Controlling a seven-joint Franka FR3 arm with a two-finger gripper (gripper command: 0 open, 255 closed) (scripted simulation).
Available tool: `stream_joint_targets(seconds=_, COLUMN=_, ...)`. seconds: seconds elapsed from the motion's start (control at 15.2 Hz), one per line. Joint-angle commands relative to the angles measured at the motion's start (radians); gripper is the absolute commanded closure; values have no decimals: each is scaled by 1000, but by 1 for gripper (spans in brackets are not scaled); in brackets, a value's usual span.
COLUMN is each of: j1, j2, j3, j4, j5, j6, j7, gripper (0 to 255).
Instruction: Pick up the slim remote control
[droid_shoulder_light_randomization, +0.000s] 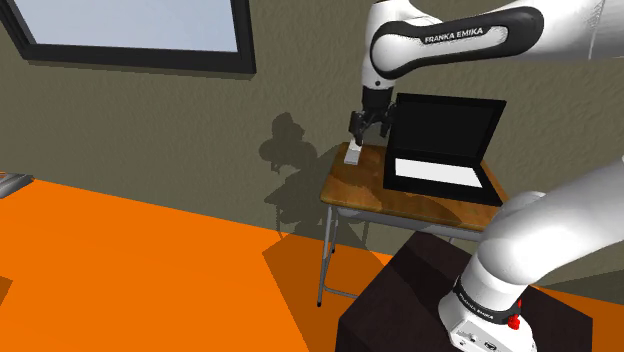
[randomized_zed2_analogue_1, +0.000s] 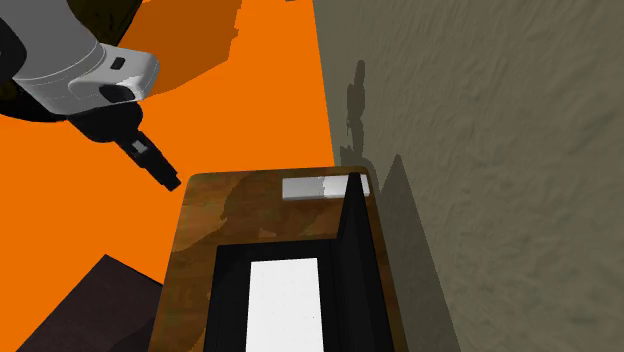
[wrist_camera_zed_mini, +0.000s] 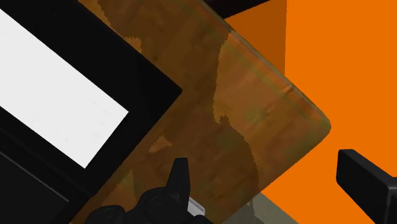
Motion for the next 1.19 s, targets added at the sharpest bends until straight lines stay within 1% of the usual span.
stream_joint_targets(seconds=0.0, j1=-17, j2=66, j3=-11, j4=25, j5=-2, j6=39, j7=23, gripper=0)
stream_joint_targets(seconds=0.53, j1=-76, j2=348, j3=-62, j4=187, j5=8, j6=151, j7=101, gripper=0)
stream_joint_targets(seconds=1.12, j1=-139, j2=660, j3=-126, j4=432, j5=58, j6=206, j7=164, gripper=0)
